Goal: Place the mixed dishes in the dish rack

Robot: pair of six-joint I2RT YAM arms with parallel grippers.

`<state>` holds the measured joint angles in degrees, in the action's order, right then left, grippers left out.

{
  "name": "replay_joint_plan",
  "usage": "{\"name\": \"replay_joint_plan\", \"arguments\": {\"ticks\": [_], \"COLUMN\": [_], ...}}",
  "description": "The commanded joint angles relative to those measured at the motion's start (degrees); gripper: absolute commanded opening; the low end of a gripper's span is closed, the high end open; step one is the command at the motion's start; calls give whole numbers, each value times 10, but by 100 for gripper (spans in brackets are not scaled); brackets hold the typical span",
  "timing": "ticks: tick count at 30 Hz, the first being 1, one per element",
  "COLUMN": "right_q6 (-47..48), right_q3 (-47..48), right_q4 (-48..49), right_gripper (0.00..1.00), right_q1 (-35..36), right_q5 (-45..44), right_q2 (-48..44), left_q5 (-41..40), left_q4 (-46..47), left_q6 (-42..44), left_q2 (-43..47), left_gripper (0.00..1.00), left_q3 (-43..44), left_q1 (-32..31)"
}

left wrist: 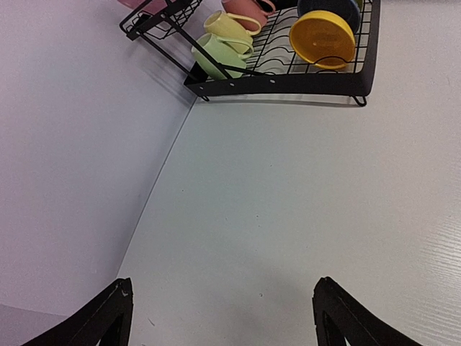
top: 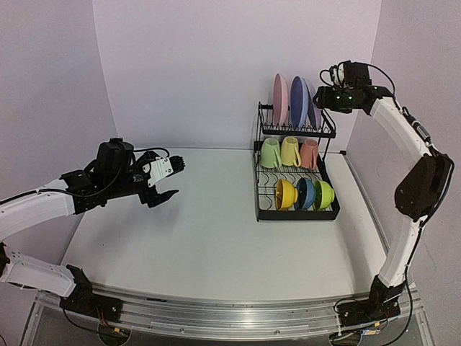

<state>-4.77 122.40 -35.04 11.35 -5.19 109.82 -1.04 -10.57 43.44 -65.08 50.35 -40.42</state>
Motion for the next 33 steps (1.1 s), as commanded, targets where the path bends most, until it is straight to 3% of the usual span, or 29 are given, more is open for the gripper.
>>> {"name": "replay_joint_plan", "arguments": {"ticks": [1,14,24,33], "right_q6": [-42,34,65,106], "right_q3": [21,-75,-57,-35], "right_q4": [18,104,103,101], "right_gripper": [68,74,86,87], "right_q1": [3,4,11,23], "right_q5": [-20,65,41,-9], "right_q2": [14,-59,-28,7], "left_q5": [9,14,25,25], "left_q4": [0,-1,-1,-3], "left_q6": [-2,0,2,2], "left_q2": [13,18,14,11], "left_gripper": [86,86,86,85], "left_q3": [-2,-10,-5,0], "left_q1": [4,10,10,11]}}
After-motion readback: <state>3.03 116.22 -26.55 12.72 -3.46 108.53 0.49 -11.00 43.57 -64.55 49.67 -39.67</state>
